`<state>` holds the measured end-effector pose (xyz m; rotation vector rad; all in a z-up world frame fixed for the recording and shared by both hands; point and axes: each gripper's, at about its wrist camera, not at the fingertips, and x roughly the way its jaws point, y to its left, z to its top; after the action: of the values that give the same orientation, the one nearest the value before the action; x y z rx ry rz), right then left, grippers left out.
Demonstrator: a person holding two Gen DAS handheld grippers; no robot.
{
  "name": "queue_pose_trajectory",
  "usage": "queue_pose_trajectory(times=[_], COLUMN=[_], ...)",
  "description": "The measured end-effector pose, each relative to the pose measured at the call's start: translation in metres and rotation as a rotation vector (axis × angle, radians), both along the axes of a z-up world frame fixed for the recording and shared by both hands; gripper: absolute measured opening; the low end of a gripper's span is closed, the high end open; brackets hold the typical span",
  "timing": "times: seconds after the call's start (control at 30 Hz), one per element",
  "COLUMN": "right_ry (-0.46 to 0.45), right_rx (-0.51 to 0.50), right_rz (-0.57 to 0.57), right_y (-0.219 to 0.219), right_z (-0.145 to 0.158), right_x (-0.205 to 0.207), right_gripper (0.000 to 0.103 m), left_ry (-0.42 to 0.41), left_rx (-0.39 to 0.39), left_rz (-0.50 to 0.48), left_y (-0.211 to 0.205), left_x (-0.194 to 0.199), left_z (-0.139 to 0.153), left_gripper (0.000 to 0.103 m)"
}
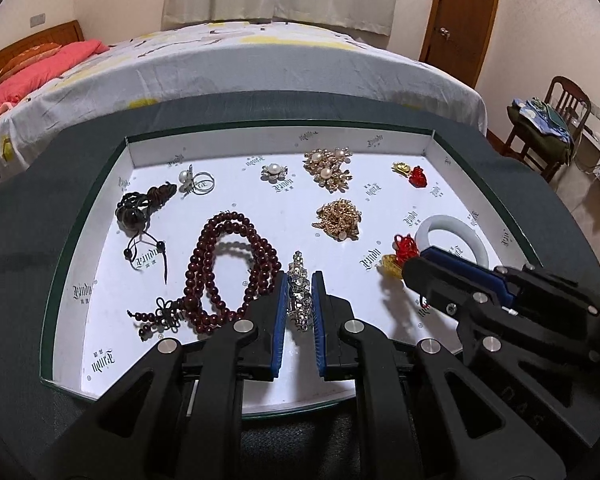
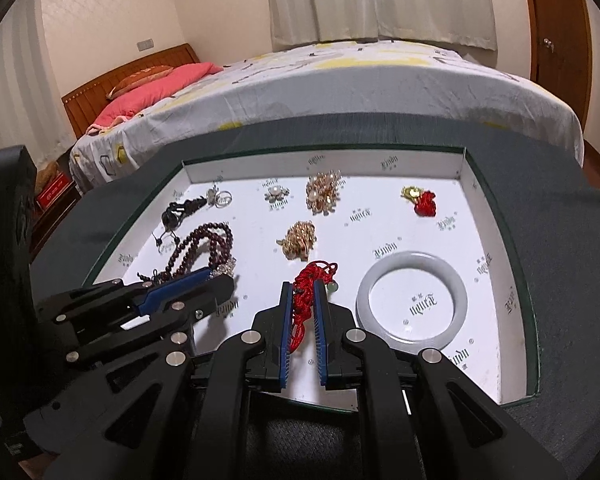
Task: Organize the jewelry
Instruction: 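Carry the silver brooch and red tassel into the box and open both tools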
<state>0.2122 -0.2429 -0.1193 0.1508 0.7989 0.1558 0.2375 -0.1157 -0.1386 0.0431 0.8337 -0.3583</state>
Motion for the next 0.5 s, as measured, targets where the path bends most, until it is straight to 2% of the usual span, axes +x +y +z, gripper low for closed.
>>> queue_pose_trajectory(times=[0.07, 0.13, 0.27, 0.3, 0.33, 0.47, 0.5], right_ry=[0.0, 0.002, 0.012, 0.013, 0.013, 0.019, 0.019], right_rx=[-0.003, -0.003, -0.001, 0.001, 0.001, 0.005, 0.005], right_rz=[-0.007, -0.011, -0.015, -0.018, -0.021, -0.023, -0.025], right_y=[-0.0005, -0.0012, -0.0021, -0.0027, -0.0035, -0.0052, -0.0058], right_z=[-0.0004, -0.001, -0.0034, -0.0036, -0.0035, -0.0043, -0.0044], right_x=[0.0001, 0.0004, 0.0009, 0.0011, 0.0012, 0.0007, 0.0004], right_gripper=[0.011, 0.011, 0.012, 0.013, 0.013, 0.013, 0.018], left_ry=[-0.002, -0.003, -0.003, -0.004, -0.008, -0.019, -0.019], left_rx=[0.003, 0.005, 0.007, 0.008, 0.009, 0.013, 0.018], left_rz=[0.004, 0.009, 0.02, 0.025, 0.032, 0.035, 0.04], left_y=[0.0011, 0.002, 0.0043, 0.0047, 0.0052, 0.0076, 0.009], left_x=[-0.0004, -0.001, -0.0016, -0.002, -0.0029, -0.0054, -0.0062], left_z=[0.0001, -0.0005, -0.0006, -0.0005, 0.0001, 0.0015, 0.0014], left_gripper=[0.016, 0.028, 0.034, 0.042, 0.046, 0.052, 0.052])
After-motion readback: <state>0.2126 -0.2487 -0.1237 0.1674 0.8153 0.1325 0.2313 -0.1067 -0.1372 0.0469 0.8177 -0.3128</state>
